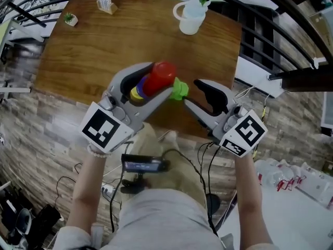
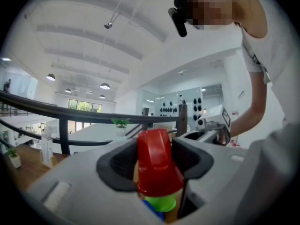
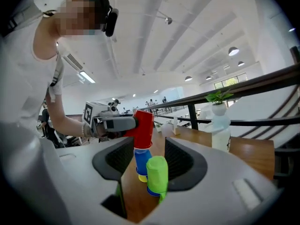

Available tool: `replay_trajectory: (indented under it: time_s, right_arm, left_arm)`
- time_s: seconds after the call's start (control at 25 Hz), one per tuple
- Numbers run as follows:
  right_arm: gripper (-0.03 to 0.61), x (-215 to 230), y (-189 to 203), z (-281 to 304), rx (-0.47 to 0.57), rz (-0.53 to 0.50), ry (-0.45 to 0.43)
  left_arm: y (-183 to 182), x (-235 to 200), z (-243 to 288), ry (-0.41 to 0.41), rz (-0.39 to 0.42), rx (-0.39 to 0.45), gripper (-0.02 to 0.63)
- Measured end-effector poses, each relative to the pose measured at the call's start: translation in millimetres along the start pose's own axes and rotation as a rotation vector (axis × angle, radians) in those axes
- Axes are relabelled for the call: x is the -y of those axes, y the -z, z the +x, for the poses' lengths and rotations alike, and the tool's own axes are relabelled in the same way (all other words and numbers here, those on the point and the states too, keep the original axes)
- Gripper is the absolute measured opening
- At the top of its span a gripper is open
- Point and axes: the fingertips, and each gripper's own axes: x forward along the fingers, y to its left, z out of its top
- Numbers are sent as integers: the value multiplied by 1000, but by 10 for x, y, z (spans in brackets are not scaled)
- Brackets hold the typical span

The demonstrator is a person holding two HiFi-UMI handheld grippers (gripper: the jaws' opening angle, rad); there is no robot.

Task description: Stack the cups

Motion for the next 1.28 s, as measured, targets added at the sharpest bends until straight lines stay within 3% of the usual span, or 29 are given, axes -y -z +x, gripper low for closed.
replay_trajectory:
  time_s: [0.16, 0.32, 0.56, 0.68, 0.8, 1.12, 1.28]
  right_arm:
    - [195, -160, 7, 185, -52, -86, -69]
    - [195, -270, -82, 283, -48, -106, -163]
    - [195, -216, -301, 230, 35, 7, -206]
    - [200, -156, -452, 232, 102, 112, -182]
    - [247, -119, -561, 271, 144, 212, -151]
    - [268, -148, -508, 497, 72, 303, -107]
    - [267, -195, -478, 575, 53, 339, -138]
  left_arm:
    - [-45, 39, -36, 21, -13, 28, 225]
    - [-78, 69, -55, 43, -5, 33, 225]
    - [-55, 37, -121, 38, 21, 16, 225]
    - [-28, 10, -151, 30, 36, 13, 225]
    - [23, 35, -142, 25, 54, -3, 225]
    - [63, 74, -111, 21, 81, -10, 227]
    - [11, 101, -86, 48, 162, 13, 229]
